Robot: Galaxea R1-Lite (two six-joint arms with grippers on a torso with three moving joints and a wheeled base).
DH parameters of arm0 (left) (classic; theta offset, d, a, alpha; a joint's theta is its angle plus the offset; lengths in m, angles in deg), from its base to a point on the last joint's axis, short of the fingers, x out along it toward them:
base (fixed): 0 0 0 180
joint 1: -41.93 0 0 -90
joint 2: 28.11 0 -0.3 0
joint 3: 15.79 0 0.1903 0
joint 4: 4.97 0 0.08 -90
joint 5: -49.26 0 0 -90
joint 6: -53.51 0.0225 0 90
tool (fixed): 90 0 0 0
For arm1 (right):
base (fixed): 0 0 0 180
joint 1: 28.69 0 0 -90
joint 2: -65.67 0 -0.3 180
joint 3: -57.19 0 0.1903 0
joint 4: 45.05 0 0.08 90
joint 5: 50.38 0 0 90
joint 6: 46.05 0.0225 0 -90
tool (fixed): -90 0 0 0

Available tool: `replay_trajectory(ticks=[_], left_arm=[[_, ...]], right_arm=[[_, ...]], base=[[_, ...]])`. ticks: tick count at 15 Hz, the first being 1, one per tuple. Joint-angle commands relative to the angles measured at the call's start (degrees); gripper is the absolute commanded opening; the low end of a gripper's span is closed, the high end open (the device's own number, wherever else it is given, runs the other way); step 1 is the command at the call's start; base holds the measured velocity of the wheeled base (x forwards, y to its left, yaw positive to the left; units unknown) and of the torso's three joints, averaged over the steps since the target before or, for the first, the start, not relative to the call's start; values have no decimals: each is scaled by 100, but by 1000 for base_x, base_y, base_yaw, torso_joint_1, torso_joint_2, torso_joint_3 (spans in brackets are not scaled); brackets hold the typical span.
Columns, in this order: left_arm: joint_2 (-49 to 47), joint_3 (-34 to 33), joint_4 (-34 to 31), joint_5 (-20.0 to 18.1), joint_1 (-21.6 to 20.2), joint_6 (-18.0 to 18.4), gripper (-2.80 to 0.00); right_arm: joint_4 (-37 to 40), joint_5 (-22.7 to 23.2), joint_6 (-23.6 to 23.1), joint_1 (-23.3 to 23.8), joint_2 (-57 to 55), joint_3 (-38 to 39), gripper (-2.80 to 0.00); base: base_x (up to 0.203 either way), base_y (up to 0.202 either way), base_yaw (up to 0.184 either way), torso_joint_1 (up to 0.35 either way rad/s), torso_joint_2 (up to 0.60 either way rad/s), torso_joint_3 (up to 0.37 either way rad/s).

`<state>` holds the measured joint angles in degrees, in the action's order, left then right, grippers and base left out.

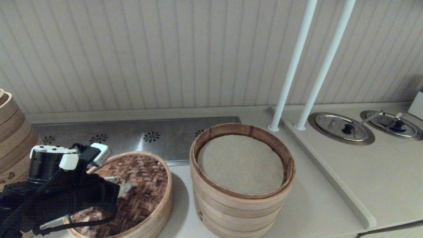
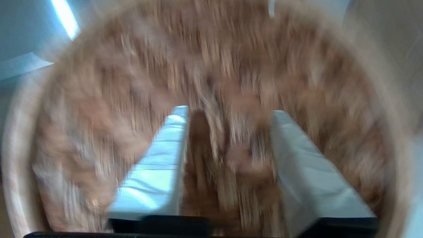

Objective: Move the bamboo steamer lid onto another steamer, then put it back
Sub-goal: Put the steamer

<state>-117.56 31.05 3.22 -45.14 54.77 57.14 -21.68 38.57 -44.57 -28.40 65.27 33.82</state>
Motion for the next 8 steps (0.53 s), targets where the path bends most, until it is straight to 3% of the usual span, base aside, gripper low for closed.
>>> replay_trajectory(ticks=[1, 7, 8], left_arm=[[377, 193, 74, 12, -17, -64, 0], [2012, 253, -200, 90, -17, -124, 0], [2268, 242, -392, 94, -18, -125, -280]], right_arm=[[0, -1, 2, -3, -4, 19, -280], [0, -1, 2, -3, -4, 26, -280], [0, -1, 2, -3, -4, 19, -280]], base=[[0, 0, 0, 0, 0, 0], [0, 0, 0, 0, 0, 0], [0, 0, 0, 0, 0, 0]])
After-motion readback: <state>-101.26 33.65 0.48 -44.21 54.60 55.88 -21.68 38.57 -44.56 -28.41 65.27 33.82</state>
